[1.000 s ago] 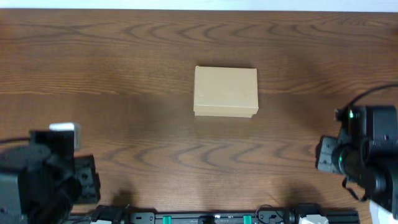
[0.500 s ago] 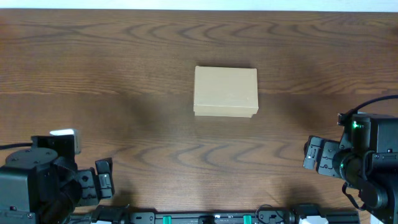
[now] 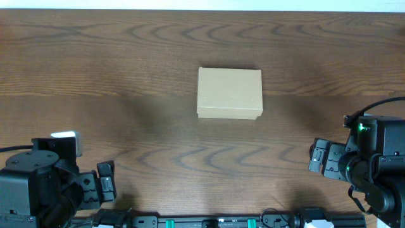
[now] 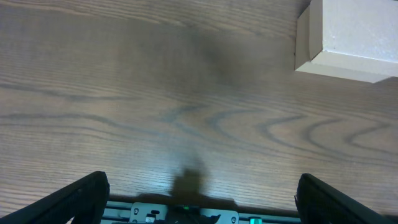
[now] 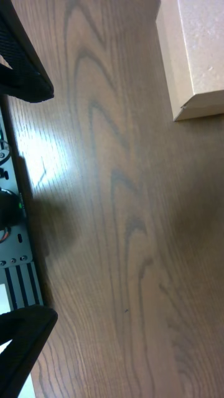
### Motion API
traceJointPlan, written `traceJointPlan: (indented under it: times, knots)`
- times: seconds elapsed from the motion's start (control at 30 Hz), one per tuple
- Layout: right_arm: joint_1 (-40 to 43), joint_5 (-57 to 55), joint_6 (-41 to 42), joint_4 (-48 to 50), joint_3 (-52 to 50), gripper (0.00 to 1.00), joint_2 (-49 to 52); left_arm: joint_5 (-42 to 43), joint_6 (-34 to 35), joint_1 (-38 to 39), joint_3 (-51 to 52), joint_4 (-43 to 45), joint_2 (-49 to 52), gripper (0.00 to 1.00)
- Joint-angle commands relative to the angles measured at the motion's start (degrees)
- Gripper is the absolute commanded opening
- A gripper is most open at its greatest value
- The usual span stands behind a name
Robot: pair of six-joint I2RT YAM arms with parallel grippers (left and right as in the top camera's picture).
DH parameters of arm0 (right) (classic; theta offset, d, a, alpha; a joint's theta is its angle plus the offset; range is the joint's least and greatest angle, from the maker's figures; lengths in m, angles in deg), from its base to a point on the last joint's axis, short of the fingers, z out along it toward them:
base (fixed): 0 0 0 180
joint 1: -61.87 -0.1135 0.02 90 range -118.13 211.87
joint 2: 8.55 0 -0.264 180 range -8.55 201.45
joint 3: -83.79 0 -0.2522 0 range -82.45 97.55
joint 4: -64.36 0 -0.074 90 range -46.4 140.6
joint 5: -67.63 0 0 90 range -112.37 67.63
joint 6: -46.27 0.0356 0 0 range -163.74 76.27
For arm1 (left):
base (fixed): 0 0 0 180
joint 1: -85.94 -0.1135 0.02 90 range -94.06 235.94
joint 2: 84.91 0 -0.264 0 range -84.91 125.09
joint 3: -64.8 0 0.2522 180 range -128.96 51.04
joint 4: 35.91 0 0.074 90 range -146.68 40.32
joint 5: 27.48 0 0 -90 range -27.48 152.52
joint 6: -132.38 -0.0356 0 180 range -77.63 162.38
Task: Pack container
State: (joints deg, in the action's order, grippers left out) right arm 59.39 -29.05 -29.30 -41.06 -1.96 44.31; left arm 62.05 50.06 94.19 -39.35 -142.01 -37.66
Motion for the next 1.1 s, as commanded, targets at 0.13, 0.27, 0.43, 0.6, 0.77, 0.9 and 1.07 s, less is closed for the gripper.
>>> traceJointPlan:
  times: [0.13,0.27,0.43,0.6,0.77,0.9,1.07]
  knots:
    - [0.17,-0.79,0.28,0.13,-0.37,0.99,0.0,-1.03,0.07,-0.35,0.15,-4.44,0.09,0.95]
    - [0.17,-0.81,0.28,0.13,-0.37,0.99,-0.13,-1.03,0.07,-0.35,0.15,-4.44,0.09,0.95]
    - [0.2,-4.31,-1.64,1.64,-0.37,0.99,-3.52,-1.03,0.07,-0.35,0.15,-4.46,0.09,0.95]
    - [0.2,-4.17,-1.68,27.08,-1.62,0.99,-9.68,-1.03,0.09,-0.33,0.15,-4.44,0.09,0.95]
    - [0.22,-4.17,-4.72,51.49,-11.69,0.99,-14.75,-1.03,0.07,-0.35,0.15,-4.44,0.09,0.95]
    - [0.2,-1.6,-6.8,68.89,-27.93,0.99,-19.54,-1.03,0.07,-0.33,0.15,-4.44,0.09,0.95]
    - [0.2,6.08,-12.55,88.11,-47.93,0.99,-25.81,-1.03,0.07,-0.33,0.15,-4.46,0.09,0.95]
